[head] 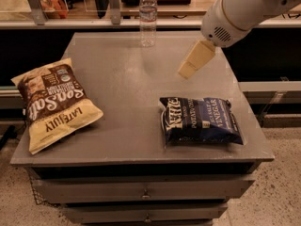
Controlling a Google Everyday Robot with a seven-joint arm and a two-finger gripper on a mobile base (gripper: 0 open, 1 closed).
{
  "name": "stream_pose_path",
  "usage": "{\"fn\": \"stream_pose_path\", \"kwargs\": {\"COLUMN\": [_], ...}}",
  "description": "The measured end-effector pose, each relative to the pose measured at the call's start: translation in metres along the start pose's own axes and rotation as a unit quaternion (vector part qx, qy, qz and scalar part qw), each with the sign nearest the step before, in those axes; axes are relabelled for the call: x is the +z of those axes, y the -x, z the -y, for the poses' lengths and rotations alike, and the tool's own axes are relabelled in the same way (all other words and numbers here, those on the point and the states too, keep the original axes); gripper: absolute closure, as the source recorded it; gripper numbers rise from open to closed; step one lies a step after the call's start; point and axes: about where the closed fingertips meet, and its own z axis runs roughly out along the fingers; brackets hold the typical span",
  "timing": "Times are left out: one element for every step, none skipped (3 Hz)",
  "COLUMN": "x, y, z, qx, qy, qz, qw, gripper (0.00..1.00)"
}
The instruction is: Move water bottle near blue chip bag
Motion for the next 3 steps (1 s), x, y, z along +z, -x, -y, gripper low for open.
{"fn": "stream_pose_path", "kwargs": {"x": [0.039, 0.074, 0.103], "y": [0.032, 0.057, 0.079], "z": [0.019, 0.052, 0.087], "qx": [0.025, 0.072, 0.125], "qy": [-0.005, -0.012, -0.024], "qz": [0.056, 0.102, 0.153], "qw": [0.9981, 0.9921, 0.98], "gripper": [0.0, 0.0, 0.0]}}
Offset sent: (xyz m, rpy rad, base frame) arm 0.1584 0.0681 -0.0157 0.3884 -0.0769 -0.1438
